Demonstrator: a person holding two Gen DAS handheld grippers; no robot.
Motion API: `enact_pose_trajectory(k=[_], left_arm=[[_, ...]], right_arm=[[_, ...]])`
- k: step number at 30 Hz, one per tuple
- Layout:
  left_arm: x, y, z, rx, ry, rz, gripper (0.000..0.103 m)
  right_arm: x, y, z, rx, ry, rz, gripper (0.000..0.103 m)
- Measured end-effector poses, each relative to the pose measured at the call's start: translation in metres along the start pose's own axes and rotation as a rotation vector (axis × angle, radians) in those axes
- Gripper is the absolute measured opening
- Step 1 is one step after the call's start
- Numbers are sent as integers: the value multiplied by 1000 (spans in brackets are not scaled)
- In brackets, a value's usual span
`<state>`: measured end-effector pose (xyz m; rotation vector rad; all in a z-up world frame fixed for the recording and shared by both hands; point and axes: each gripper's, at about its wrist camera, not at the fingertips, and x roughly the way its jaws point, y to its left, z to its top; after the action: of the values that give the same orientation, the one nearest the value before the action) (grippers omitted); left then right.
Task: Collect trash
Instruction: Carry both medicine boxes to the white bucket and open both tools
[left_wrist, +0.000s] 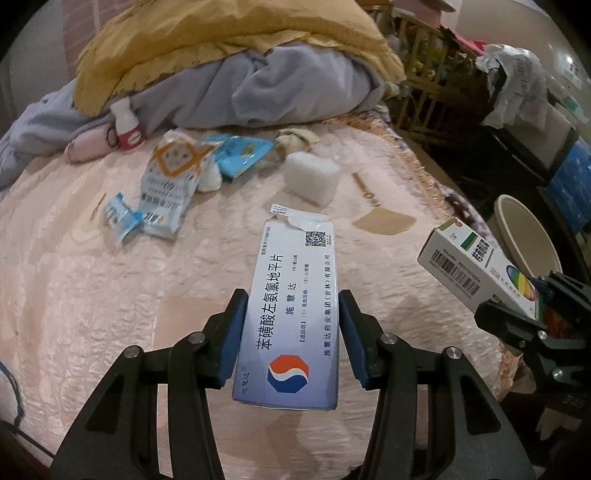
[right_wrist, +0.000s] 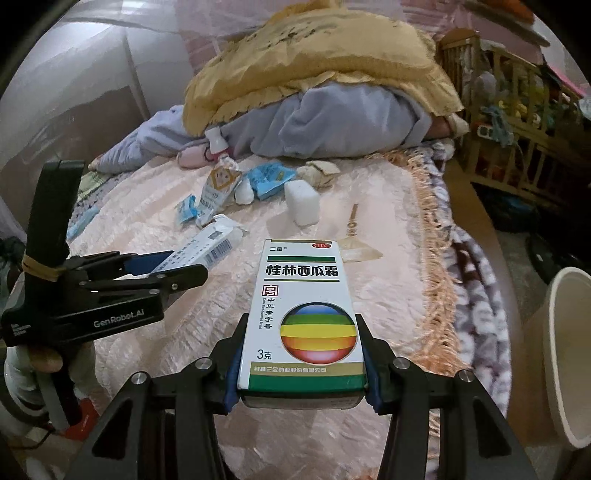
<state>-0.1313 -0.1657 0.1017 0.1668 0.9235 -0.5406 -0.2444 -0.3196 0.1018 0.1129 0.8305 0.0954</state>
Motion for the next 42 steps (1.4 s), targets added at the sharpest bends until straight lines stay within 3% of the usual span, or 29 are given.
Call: enact_pose_trajectory(k=[12,42], left_arm=[[-10,-46,16,73,-34,-20,47],[1,-191,53,305,-87,-116,47]], right_arm=[[-35,-34,-4,68,-62,-29,49],[-107,-168,-42,278,-141,-242,49]])
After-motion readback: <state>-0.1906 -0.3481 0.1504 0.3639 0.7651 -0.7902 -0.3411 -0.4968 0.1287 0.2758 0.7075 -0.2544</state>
